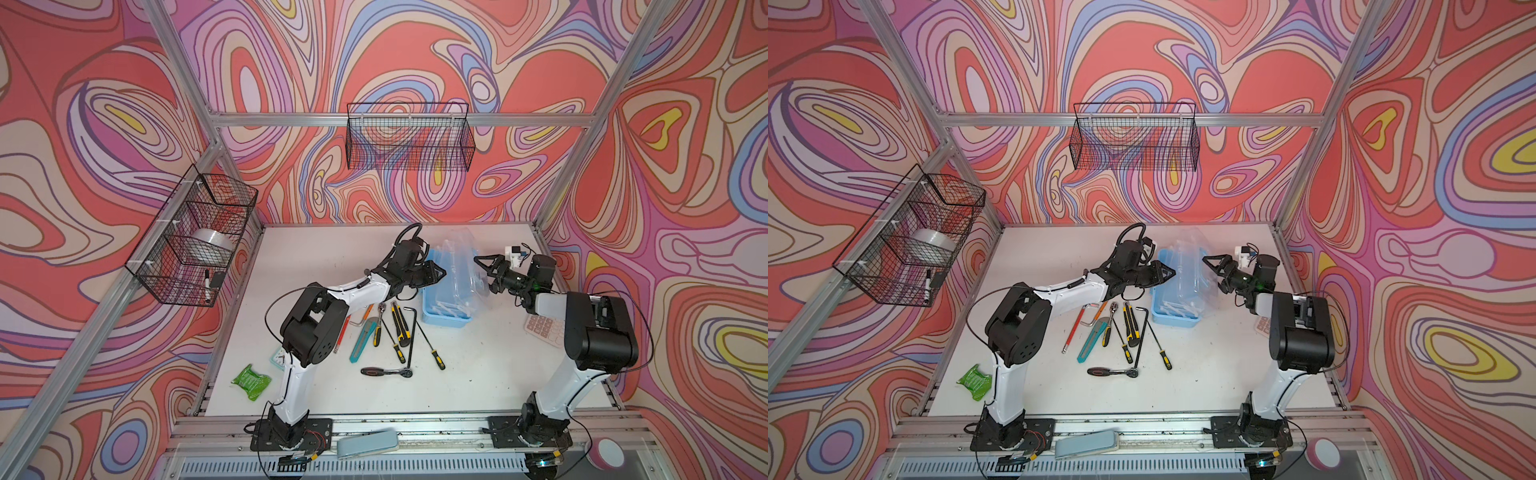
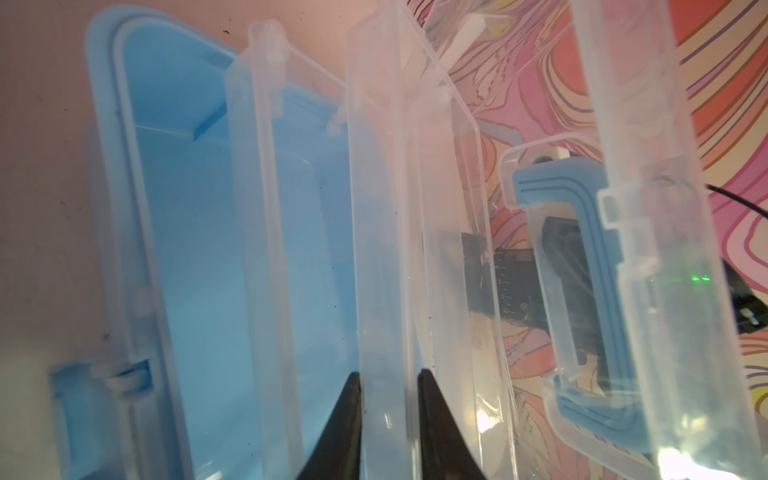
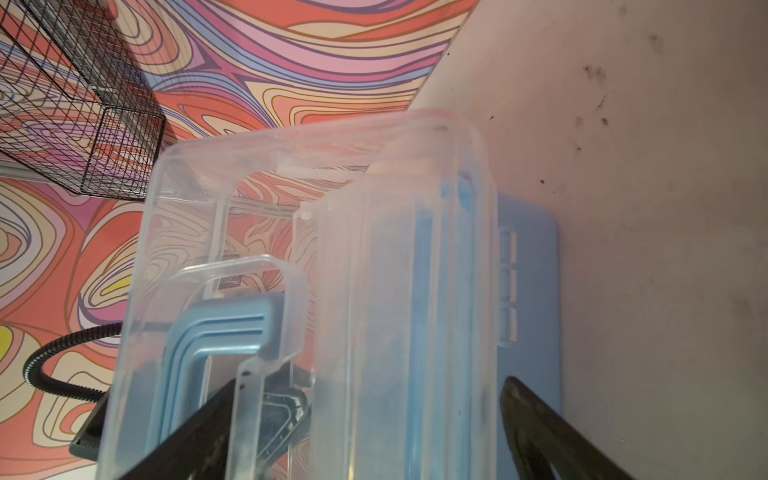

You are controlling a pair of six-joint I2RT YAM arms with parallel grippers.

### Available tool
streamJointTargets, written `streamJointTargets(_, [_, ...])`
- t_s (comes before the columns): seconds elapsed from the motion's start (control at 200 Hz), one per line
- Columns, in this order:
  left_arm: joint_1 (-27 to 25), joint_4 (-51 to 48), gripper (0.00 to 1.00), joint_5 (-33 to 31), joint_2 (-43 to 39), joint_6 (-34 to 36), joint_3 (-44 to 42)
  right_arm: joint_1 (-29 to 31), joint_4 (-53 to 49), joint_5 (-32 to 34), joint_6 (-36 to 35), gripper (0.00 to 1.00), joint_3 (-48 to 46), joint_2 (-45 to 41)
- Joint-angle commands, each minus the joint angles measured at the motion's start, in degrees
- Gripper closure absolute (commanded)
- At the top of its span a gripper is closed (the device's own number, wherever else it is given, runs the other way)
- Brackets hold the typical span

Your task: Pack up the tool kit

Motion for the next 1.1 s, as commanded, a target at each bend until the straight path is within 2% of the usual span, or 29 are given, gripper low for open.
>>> streamJointTargets(0.0, [-0.15, 1.28, 0.77, 0.55, 0.08, 0.00, 2.80, -1.13, -3.29, 0.79, -2.69, 0.02, 0.81, -0.85])
streamJointTargets(0.28, [-0.15, -1.22, 0.79, -0.97, -0.10, -0.02, 3.84, -3.34, 2.69, -1.79, 0.83, 0.02, -1.36, -2.16])
streamJointTargets(0.546, [0.11, 0.19, 0.80, -0.61, -0.06, -2.07, 3.22, -3.44, 16.77, -4.32, 9.76, 0.09, -4.28, 1.69])
streamJointTargets(1.096, [-0.41, -2.24, 0.81, -2.60, -2.99, -1.29, 4.67, -3.40, 12.08, -3.53, 4.80, 0.07, -5.08, 1.96])
